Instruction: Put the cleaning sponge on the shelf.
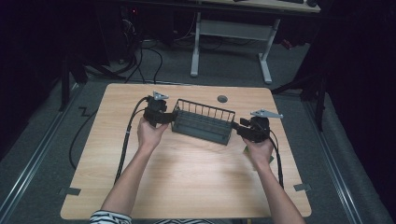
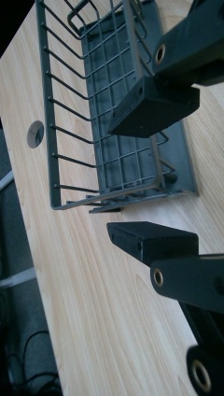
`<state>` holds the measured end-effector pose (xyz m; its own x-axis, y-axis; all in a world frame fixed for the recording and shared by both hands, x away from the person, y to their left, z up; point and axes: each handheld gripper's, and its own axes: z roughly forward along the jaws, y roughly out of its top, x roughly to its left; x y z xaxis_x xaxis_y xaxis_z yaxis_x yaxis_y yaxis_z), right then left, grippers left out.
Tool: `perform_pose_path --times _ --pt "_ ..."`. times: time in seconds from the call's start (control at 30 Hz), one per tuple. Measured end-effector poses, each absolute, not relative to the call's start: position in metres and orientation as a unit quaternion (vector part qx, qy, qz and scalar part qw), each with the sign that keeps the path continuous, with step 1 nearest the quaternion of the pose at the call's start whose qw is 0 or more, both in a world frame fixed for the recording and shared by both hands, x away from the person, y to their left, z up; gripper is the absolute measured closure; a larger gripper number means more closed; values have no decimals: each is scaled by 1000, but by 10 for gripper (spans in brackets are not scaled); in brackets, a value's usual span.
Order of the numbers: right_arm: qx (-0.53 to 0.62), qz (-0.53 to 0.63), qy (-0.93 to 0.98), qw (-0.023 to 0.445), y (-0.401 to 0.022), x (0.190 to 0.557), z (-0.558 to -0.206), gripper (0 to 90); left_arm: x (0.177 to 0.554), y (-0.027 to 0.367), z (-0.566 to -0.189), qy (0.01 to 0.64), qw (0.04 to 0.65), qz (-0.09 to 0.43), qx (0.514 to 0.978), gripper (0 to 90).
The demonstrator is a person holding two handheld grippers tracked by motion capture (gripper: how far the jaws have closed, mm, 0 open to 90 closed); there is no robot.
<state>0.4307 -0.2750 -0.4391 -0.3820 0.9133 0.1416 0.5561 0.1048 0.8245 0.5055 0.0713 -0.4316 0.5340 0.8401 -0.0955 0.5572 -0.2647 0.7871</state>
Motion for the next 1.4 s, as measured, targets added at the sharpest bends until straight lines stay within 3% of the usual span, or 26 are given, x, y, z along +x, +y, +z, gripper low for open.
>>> perform_pose_path --times 0.6,1.0,1.13,1.4 --pt "540 393 717 202 -270 450 -448 502 523 62 -439 464 386 171 779 590" --pt "516 388 739 196 -264 448 -448 627 523 60 -444 452 373 162 794 758" --pt "512 383 742 201 -263 447 -448 631 522 61 -444 447 370 164 798 801" --pt "503 370 754 204 -261 439 -445 644 513 67 -445 447 379 151 796 804"
